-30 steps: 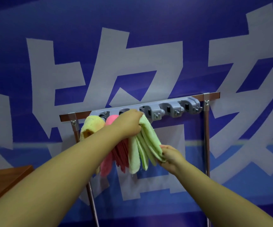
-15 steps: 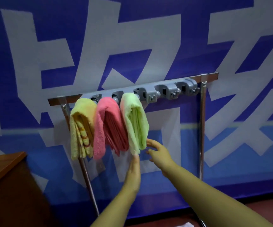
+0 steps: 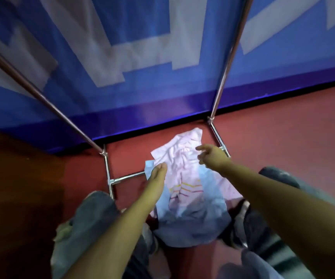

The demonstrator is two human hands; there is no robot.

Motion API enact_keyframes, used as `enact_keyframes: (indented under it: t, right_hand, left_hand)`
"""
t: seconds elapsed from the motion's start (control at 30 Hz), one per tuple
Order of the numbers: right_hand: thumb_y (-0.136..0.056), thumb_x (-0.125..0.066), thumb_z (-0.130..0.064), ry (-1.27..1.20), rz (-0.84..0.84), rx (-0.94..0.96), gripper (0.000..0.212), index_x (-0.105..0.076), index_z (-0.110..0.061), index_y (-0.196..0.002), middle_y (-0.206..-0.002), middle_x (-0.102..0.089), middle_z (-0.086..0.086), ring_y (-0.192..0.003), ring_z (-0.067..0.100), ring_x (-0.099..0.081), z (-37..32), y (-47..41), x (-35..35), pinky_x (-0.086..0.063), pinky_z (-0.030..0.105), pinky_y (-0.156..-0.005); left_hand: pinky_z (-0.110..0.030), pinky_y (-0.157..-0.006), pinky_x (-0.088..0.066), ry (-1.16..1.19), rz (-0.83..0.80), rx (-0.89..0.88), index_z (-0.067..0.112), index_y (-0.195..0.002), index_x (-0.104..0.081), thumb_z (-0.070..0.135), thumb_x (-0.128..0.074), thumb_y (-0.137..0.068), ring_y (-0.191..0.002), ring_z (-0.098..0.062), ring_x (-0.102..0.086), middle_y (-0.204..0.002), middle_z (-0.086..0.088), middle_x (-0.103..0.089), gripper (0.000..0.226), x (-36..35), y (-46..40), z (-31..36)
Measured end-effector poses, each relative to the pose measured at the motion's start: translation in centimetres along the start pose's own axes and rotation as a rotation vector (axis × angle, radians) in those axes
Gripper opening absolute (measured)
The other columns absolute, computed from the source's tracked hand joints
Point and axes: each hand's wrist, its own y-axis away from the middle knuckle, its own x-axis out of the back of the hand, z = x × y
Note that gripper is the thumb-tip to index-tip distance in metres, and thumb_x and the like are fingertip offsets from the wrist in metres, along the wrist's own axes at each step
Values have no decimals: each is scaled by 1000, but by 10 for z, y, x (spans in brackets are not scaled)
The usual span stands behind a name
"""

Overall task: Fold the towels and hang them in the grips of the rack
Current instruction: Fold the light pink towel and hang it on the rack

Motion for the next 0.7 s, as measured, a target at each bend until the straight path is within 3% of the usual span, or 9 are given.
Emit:
enact_keyframes:
  t: [0.1,0.2,0.27,0.33,0.43,0.5,0.57,0.7]
  right_hand:
    - [-85,-56,-9,113,-31,-163,35,-58,-12,-120,-91,-63,11,-77,23,-55,51,-19,-11,-40,21,-58]
    - [-86,-59,-14,212,-71,-283,35,-58,-11,-121,-117,-63,14,-101,28,-59,94,-39,-28,-44,28,-81]
    - [-87,-59,-15,262,-84,-343,35,-58,-11,-122,-125,-60,11,-113,27,-56,116,-49,-41,-41,26,-91]
    - [-86,-59,-15,252,-99,-409,36,-58,-10,-122,-124,-61,13,-103,24,-58,141,-62,-60,-42,28,-93]
    - [-84,-60,-14,178,-105,-484,36,-59,-9,-119,-119,-63,16,-85,19,-50,174,-77,-91,-46,32,-88]
    - [-84,-60,-14,118,-103,-520,33,-62,-9,-117,-117,-64,16,-86,20,-53,188,-85,-108,-46,31,-83]
    - [-84,-61,-14,66,-100,-553,29,-65,-10,-112,-116,-65,17,-97,26,-60,202,-92,-123,-46,31,-83]
    - [-87,-57,-14,12,-94,-591,27,-68,-7,-111,-106,-67,16,-95,26,-59,223,-105,-142,-45,27,-77]
  left_hand:
    - [-46,-111,-31,-67,-19,117,30,-135,-41,74,-40,-71,-129,-19,-44,-142,5,-44,77,-13,-24,-31]
    - [-43,-108,-35,-71,-59,197,28,-133,-41,64,-41,-85,-123,-21,-49,-134,3,-50,60,-27,-48,-51]
    - [-45,-107,-36,-101,-64,216,35,-126,-45,78,-40,-70,-121,-21,-51,-129,5,-54,71,-34,-62,-64]
    - [-48,-107,-36,-105,-67,243,39,-116,-46,86,-38,-55,-121,-22,-51,-129,3,-55,78,-41,-82,-83]
    - [-43,-103,-42,-118,-86,264,31,-105,-54,66,-40,-83,-115,-22,-55,-120,1,-59,44,-49,-105,-99]
    - [-27,-93,-47,-90,-87,245,25,-104,-56,41,-36,-99,-106,-18,-59,-112,2,-60,26,-52,-116,-104]
    - [-20,-82,-44,-36,-70,275,23,-106,-50,28,-31,-102,-98,-12,-56,-103,5,-56,20,-53,-125,-112]
    - [-29,-79,-42,-9,-29,385,20,-117,-49,34,-34,-100,-98,-14,-53,-104,5,-55,27,-52,-138,-130]
